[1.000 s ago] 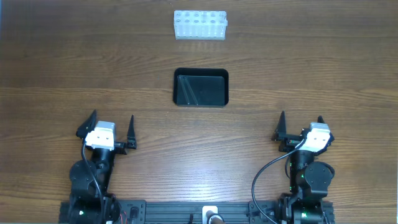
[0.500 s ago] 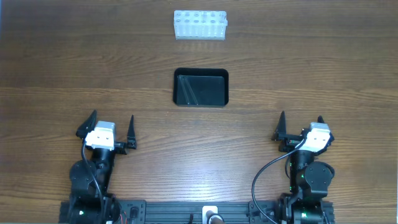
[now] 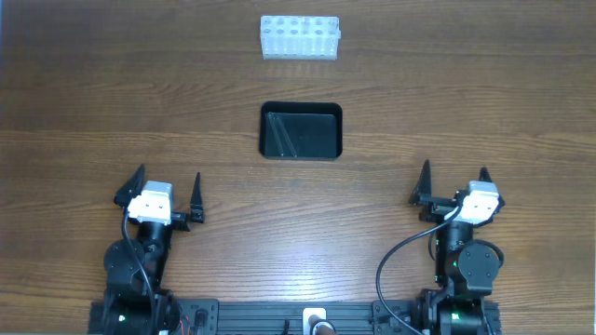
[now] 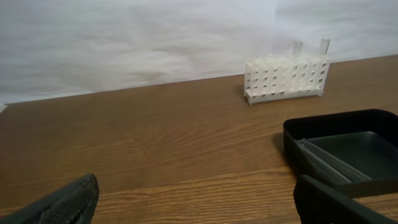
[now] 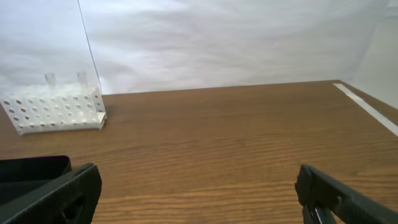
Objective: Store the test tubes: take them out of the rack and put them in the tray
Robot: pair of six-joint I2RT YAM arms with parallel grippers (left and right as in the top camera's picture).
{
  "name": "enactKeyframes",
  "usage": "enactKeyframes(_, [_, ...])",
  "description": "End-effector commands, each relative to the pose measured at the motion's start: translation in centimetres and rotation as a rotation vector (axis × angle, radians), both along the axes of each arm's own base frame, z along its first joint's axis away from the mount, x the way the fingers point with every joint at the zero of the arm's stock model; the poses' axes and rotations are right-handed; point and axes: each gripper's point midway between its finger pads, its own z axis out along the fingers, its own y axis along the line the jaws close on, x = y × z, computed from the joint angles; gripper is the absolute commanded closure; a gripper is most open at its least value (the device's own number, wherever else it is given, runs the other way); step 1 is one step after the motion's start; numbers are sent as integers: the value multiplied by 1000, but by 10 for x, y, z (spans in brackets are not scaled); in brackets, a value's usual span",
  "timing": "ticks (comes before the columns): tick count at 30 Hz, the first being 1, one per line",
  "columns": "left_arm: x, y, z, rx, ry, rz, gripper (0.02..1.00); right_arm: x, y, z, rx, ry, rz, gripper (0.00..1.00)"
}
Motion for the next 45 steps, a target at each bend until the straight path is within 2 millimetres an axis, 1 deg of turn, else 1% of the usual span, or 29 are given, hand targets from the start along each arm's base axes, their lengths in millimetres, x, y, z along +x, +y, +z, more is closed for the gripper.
enactKeyframes(1, [0, -1, -1, 5, -3, -11, 18, 6, -3, 2, 33, -8, -11, 9])
enactKeyframes(5, [0, -1, -1, 5, -3, -11, 18, 16, -4, 12, 70, 15, -10, 7])
enactKeyframes(10, [0, -1, -1, 5, -3, -11, 18, 43, 11, 46, 95, 43, 90, 9])
enactKeyframes(13, [0, -1, -1, 6, -3, -11, 18, 66, 25, 65, 108, 75, 179, 7])
enactKeyframes(15, [0, -1, -1, 5, -3, -11, 18, 84, 36, 73, 114, 102, 241, 7])
enactKeyframes(18, [0, -1, -1, 6, -3, -11, 18, 111, 54, 78, 120, 145, 305, 9])
enactKeyframes(20, [0, -1, -1, 5, -3, -11, 18, 131, 71, 78, 121, 176, 351, 9])
enactKeyframes(23, [0, -1, -1, 6, -3, -11, 20, 159, 101, 74, 120, 222, 421, 9])
enactKeyframes(25, [0, -1, -1, 6, -3, -11, 18, 177, 124, 68, 119, 258, 466, 7])
enactKeyframes(29, [0, -1, -1, 5, -3, -11, 18, 210, 170, 48, 126, 357, 543, 7])
enactKeyframes(30, [0, -1, -1, 6, -3, -11, 18, 221, 185, 40, 126, 398, 563, 7])
enactKeyframes(34, [0, -1, -1, 5, -3, -11, 18, 246, 218, 24, 118, 496, 602, 9])
enactKeyframes(37, [0, -1, -1, 5, -3, -11, 18, 263, 237, 13, 109, 565, 613, 14])
enactKeyframes(41, [0, -1, -1, 6, -3, -11, 18, 285, 250, -1, 82, 619, 572, 16])
enactKeyframes(45, [0, -1, -1, 5, -3, -11, 18, 300, 259, -13, 61, 649, 541, 9])
